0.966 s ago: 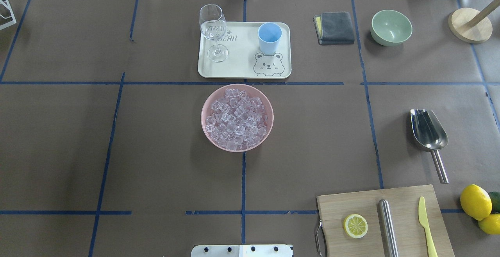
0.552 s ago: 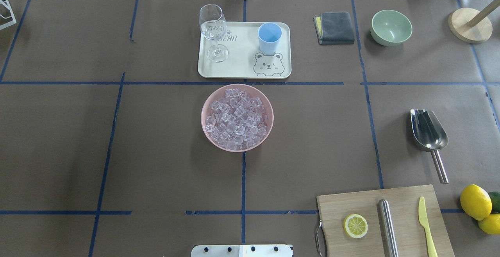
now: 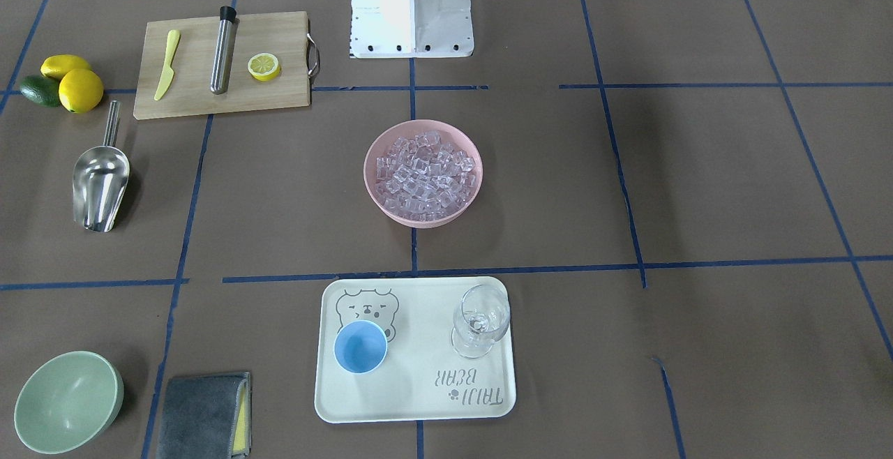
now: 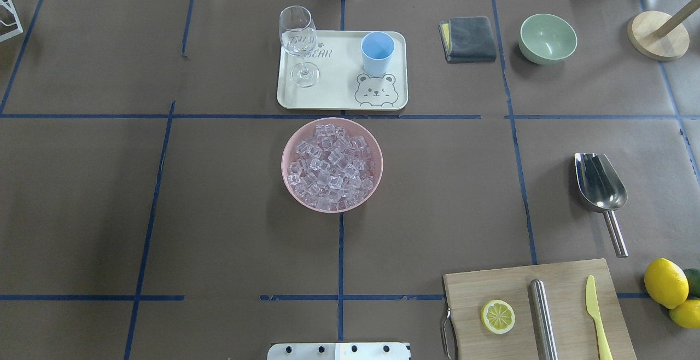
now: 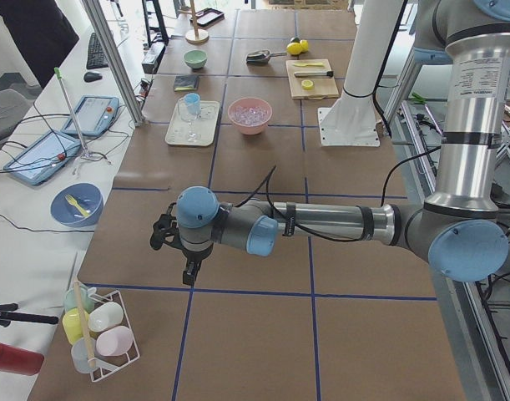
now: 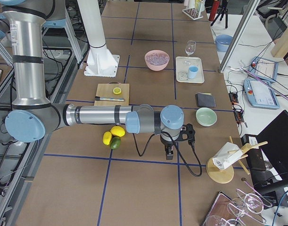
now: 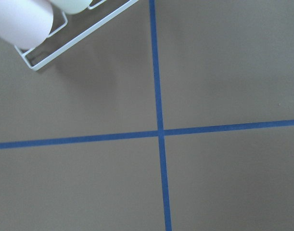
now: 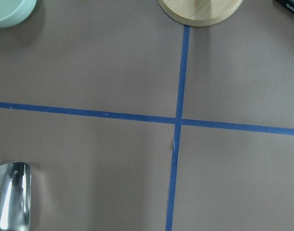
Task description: Put ice in cup with scoop
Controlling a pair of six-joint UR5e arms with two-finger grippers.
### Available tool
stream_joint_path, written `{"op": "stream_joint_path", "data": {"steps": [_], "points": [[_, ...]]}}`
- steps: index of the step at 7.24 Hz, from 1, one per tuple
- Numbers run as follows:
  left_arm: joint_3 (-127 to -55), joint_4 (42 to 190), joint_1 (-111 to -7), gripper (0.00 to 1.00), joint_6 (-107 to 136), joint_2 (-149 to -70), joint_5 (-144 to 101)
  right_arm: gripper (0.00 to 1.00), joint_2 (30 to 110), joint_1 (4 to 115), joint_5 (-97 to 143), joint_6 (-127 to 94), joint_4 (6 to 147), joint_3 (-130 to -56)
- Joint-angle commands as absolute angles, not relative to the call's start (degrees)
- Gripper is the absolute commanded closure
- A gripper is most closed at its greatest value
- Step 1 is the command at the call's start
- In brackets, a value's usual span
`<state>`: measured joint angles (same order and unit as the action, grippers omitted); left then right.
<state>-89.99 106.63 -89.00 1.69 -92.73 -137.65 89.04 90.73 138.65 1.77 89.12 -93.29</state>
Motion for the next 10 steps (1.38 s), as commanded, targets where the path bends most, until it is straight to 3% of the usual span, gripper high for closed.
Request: {"op": "stream_joint_path", "data": {"steps": [1, 3, 6, 10], "points": [[-92.44, 110.91, -83.45, 0.0, 1.58, -96.05, -137.81, 0.0, 87.37, 89.74, 139.13, 1.24, 89.03, -93.43], [-93.95, 110.83, -73.53, 0.0, 1.49, -100.87, -137.2, 0.0, 82.36, 86.33, 139.04, -5.42, 89.39, -92.99], [-93.96, 114.41, -62.08, 0.0, 1.32, -107.73, -137.02, 0.0, 82.53, 79.38, 138.96, -11.91, 88.08, -95.78], [-93.69, 120.67, -54.86, 0.0, -9.56, -111.96, -137.11, 0.0, 90.34, 74.71, 138.25, -18.25, 76.92, -101.25]]}}
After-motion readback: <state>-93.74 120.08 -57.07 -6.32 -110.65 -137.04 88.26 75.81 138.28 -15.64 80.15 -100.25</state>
